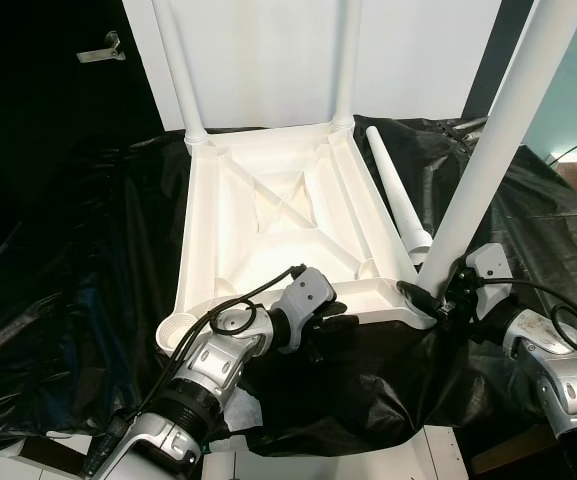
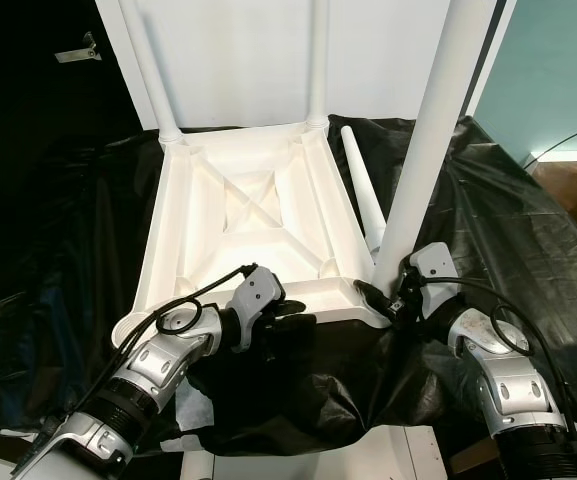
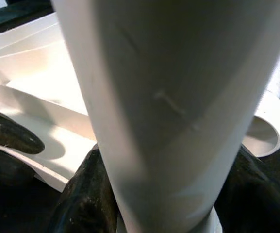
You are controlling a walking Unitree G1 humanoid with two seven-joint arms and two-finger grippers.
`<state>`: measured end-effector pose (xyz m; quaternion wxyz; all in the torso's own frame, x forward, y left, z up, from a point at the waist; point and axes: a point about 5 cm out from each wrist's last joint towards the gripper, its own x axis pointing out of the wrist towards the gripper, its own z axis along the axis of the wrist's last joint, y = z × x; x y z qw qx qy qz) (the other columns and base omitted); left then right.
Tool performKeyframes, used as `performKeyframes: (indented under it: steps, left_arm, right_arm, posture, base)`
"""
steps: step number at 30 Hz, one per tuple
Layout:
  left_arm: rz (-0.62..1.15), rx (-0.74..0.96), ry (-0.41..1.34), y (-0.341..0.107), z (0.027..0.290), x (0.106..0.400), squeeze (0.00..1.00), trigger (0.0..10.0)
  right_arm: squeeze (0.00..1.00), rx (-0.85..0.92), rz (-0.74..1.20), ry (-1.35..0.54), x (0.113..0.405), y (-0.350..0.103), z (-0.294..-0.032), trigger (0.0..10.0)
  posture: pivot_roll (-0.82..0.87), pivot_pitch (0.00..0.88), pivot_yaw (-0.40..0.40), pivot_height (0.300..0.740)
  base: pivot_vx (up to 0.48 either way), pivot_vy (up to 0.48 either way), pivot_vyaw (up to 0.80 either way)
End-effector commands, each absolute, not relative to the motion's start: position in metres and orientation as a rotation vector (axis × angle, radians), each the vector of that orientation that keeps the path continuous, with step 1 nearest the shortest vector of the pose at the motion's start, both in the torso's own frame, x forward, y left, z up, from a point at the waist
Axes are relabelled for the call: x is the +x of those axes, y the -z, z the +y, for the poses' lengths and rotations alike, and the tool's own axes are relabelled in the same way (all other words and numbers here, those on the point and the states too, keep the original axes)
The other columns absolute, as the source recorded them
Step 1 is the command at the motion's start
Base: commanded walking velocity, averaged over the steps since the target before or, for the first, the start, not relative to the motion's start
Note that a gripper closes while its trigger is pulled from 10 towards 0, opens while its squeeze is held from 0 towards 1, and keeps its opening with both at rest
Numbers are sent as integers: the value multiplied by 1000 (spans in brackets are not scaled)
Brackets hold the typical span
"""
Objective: Building children table
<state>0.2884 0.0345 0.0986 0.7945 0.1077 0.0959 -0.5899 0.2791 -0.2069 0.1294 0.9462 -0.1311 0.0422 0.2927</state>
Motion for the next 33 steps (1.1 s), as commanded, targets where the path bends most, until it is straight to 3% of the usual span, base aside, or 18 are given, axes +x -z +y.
performKeyframes:
  steps: [1, 5, 9, 12, 14, 16, 18, 29, 30, 31, 32, 33]
  left_arm:
    - [300, 230, 1355, -82, 34, 278, 0, 10000]
    - [299, 230, 1357, -82, 34, 278, 0, 10000]
    - [305, 234, 1359, -81, 35, 278, 0, 10000]
    - [306, 239, 1360, -81, 36, 277, 0, 10000]
    - [306, 239, 1360, -81, 36, 277, 0, 10000]
    - [306, 240, 1357, -80, 36, 278, 0, 10000]
    - [307, 239, 1356, -80, 37, 277, 0, 10000]
    - [307, 242, 1355, -80, 37, 276, 0, 10000]
    - [306, 242, 1353, -80, 38, 277, 0, 10000]
    - [306, 242, 1353, -80, 38, 277, 0, 10000]
    - [306, 242, 1352, -80, 38, 277, 0, 10000]
    - [305, 242, 1352, -80, 38, 276, 0, 10000]
  right_arm:
    - [0, -272, 159, -621, 274, -112, -198, 0]
    - [0, -238, 166, -615, 272, -108, -194, 0]
    - [0, -150, 121, -463, 269, -104, -183, 0]
    - [0, -52, 68, -196, 260, -97, -173, 0]
    - [0, -52, 68, -196, 260, -97, -173, 0]
    - [0, -82, 32, 62, 255, -95, -180, 0]
    - [0, -92, 35, 175, 253, -92, -184, 0]
    - [0, -80, 47, 247, 254, -91, -182, 0]
    - [0, -69, 46, 201, 256, -92, -177, 2745]
    - [0, -69, 46, 201, 256, -92, -177, 2745]
    - [776, -61, 36, 164, 257, -94, -172, 7412]
    - [1000, -39, 18, 112, 258, -96, -167, 10000]
  posture:
    - [-78, 3, 16, 740]
    - [-79, 4, 18, 740]
    - [-81, 5, 21, 740]
    - [-69, 4, 14, 740]
    - [-69, 4, 14, 740]
    - [-62, 0, 8, 740]
    - [-60, 0, 8, 740]
    - [-55, 0, 4, 740]
    - [-57, 0, 8, 740]
    - [-57, 0, 8, 740]
    - [-58, 0, 8, 740]
    - [-58, 0, 8, 740]
  base:
    - [0, 0, 0]
    - [0, 0, 0]
    - [0, 0, 0]
    - [0, 0, 0]
    - [0, 0, 0]
    - [0, 0, 0]
    - [0, 0, 0]
    - [0, 0, 0]
    - [0, 0, 0]
    - [0, 0, 0]
    - [0, 0, 0]
    - [0, 0, 0]
